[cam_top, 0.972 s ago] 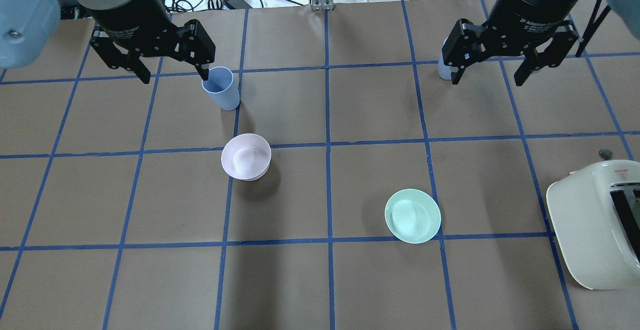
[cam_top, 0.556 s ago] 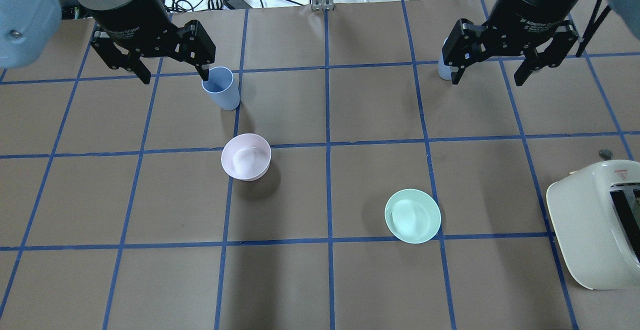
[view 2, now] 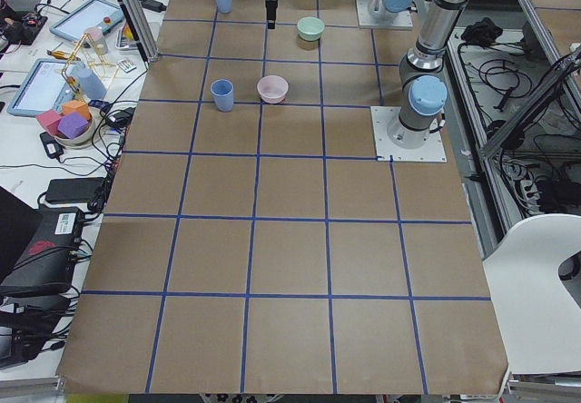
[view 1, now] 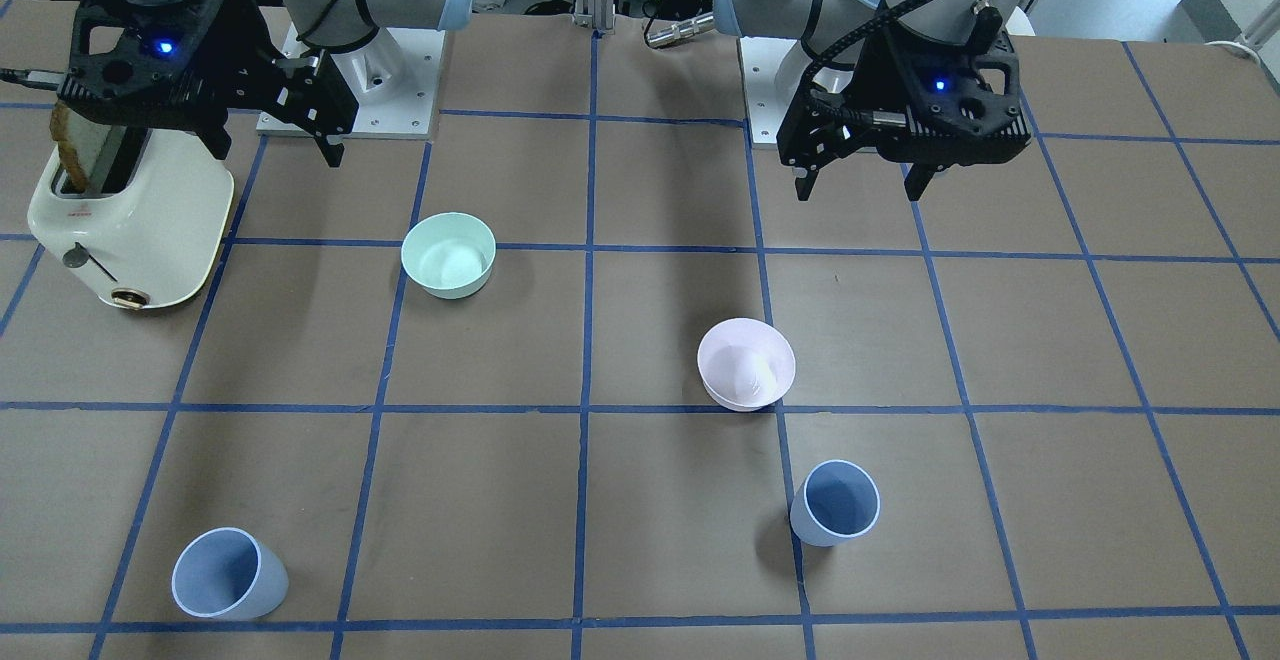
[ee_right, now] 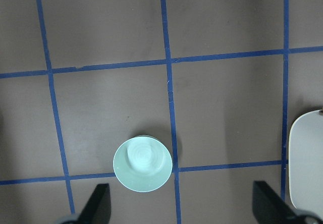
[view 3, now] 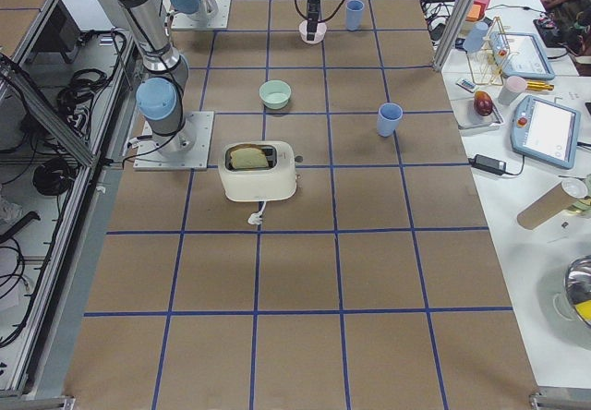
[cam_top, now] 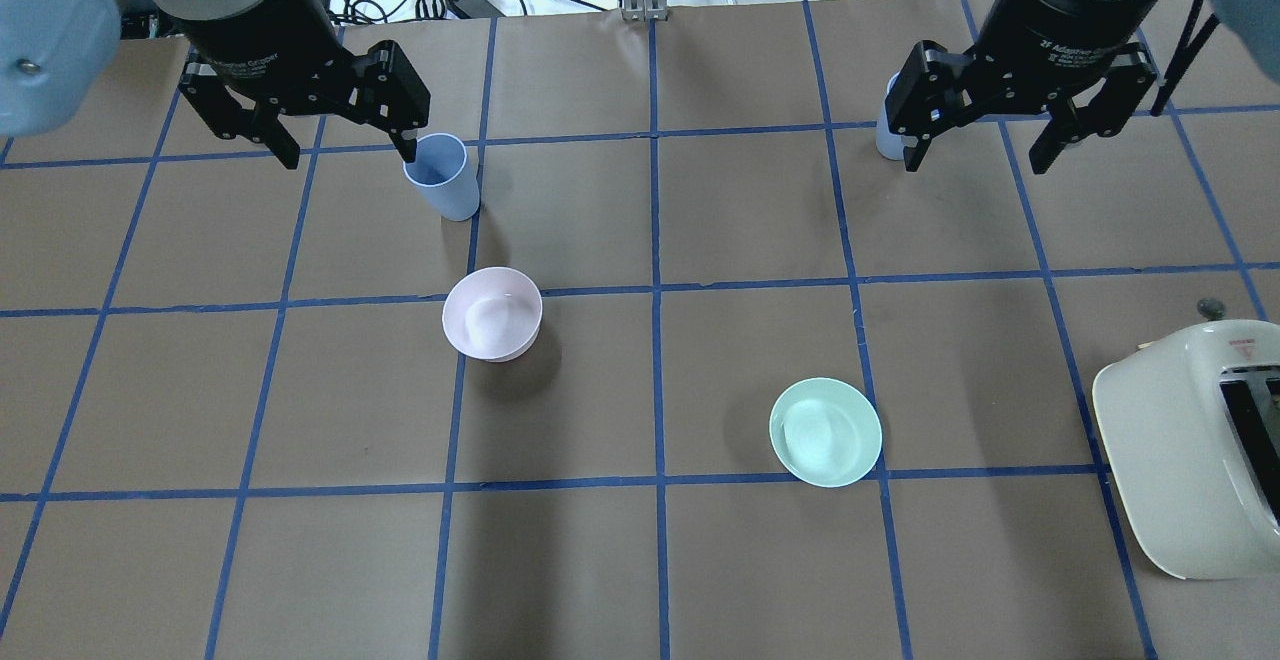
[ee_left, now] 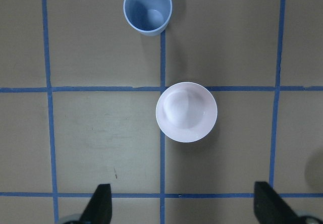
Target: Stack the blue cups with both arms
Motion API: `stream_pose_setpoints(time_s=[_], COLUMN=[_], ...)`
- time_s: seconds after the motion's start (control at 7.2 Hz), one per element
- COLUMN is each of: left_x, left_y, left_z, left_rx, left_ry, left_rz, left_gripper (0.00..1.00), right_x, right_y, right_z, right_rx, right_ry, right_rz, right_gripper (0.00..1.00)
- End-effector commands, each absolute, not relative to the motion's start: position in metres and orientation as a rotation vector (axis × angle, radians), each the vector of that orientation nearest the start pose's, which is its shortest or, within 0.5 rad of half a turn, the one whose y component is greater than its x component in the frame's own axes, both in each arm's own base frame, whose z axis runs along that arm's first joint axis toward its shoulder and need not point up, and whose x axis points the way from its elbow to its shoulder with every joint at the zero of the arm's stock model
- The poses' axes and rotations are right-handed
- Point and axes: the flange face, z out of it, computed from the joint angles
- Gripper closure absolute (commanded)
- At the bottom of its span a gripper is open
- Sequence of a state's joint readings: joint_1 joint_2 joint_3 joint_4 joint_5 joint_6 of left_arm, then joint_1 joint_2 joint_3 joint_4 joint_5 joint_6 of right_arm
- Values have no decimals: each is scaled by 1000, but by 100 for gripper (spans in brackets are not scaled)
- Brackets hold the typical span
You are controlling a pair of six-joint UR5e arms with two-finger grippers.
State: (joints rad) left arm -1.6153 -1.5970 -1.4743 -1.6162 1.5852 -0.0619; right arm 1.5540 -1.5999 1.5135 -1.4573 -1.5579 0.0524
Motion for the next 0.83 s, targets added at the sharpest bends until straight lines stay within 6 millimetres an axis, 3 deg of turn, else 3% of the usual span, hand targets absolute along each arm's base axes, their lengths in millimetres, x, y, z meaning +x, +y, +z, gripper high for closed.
stream_pose_setpoints(time_s=[0.0, 0.56, 0.69], left_x=[-154, -152, -151], left_y=[-499, -510, -537], left_z=[514, 504, 475], left_rx=[-34, -48, -90], left_ry=[3124, 3132, 3126], left_rz=[-21, 4, 61], left_gripper=[0, 0, 0], right_x=[126, 127, 125], right_y=[-477, -479, -482], right_z=[519, 518, 517], right_rx=[106, 101, 108], right_ry=[3129, 3125, 3123], right_rz=[44, 44, 36], right_gripper=[0, 0, 0])
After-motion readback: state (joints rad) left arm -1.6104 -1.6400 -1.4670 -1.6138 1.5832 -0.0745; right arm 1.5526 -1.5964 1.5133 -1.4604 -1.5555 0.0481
